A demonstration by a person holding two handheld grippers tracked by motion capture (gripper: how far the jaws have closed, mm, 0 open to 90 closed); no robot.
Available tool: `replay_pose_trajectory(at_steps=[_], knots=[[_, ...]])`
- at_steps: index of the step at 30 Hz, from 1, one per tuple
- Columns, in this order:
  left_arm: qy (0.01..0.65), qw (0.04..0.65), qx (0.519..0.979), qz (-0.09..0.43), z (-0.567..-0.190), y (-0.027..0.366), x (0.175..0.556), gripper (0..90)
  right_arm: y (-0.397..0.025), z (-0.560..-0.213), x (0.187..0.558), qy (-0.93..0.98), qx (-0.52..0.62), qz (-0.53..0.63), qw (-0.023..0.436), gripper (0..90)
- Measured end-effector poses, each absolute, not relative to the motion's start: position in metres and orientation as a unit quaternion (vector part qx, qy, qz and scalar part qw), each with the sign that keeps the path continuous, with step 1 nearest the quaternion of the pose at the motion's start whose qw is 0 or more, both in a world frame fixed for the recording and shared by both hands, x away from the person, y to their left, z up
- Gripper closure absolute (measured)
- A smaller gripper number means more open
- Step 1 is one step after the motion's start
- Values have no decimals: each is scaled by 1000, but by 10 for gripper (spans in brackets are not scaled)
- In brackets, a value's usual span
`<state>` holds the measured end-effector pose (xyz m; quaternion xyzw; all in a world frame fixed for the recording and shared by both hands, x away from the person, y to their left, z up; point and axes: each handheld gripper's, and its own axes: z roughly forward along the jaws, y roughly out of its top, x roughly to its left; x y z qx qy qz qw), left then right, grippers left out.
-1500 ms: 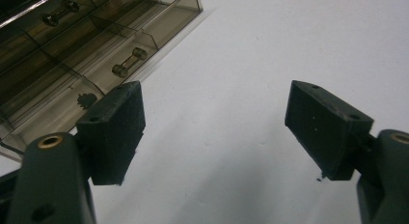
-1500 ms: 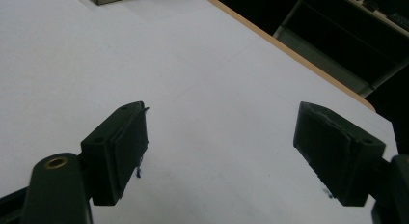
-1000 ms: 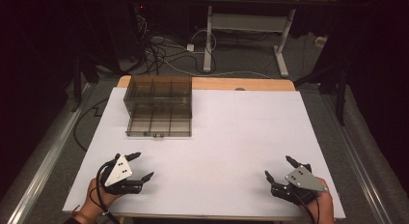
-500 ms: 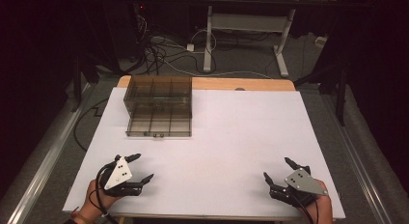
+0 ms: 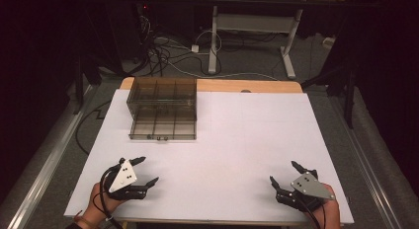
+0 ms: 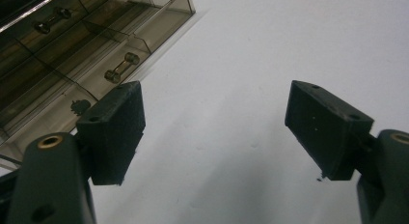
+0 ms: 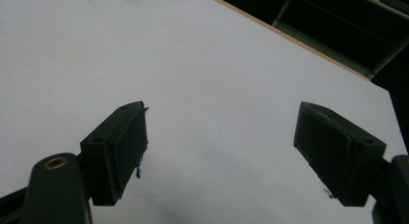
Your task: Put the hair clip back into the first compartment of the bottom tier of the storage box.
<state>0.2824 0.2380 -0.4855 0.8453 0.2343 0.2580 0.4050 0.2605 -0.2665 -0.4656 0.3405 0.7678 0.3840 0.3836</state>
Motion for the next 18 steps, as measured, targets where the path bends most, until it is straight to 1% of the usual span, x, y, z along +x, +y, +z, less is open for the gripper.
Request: replay_pose_trajectory(at_steps=[18], knots=[[243, 405, 843, 257, -486, 239, 286, 208, -267, -468, 264, 769, 345, 381, 380, 193]])
